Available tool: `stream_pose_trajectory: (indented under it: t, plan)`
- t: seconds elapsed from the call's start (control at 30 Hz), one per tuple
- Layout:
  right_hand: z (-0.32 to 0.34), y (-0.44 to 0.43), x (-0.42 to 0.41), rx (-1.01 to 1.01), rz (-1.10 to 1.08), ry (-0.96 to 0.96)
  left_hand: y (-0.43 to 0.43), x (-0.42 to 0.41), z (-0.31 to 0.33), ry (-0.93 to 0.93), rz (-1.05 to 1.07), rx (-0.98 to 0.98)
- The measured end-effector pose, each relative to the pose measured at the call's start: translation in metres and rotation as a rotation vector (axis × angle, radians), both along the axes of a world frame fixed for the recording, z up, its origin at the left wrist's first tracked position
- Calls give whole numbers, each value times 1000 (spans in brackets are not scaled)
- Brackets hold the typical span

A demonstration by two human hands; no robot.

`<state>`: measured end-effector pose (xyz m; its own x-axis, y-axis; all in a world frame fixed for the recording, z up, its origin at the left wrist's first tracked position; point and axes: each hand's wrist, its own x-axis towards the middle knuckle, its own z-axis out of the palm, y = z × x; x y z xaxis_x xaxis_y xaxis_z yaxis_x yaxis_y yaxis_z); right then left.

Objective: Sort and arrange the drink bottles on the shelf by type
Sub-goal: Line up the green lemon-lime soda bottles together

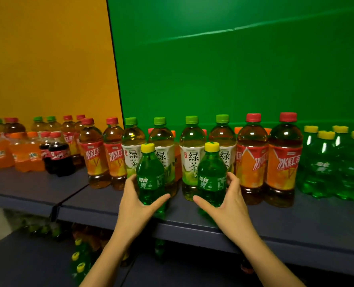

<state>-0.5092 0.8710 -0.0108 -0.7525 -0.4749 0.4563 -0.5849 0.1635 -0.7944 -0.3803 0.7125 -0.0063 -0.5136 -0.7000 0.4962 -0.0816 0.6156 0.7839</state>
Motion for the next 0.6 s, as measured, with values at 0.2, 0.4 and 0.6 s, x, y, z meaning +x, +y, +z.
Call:
stream_pose_trajectory:
  t: [0.2,0.4,0.6]
  plan:
    - [-2,-14,4,-23,-165,-1,-14,-11,-4,53,-158,103]
    - [3,-10,7,-86,-141,-44,-15,-15,-3,92,-163,77]
    - [7,21,8,-215,18,-167,7,-21,5,148,-254,77]
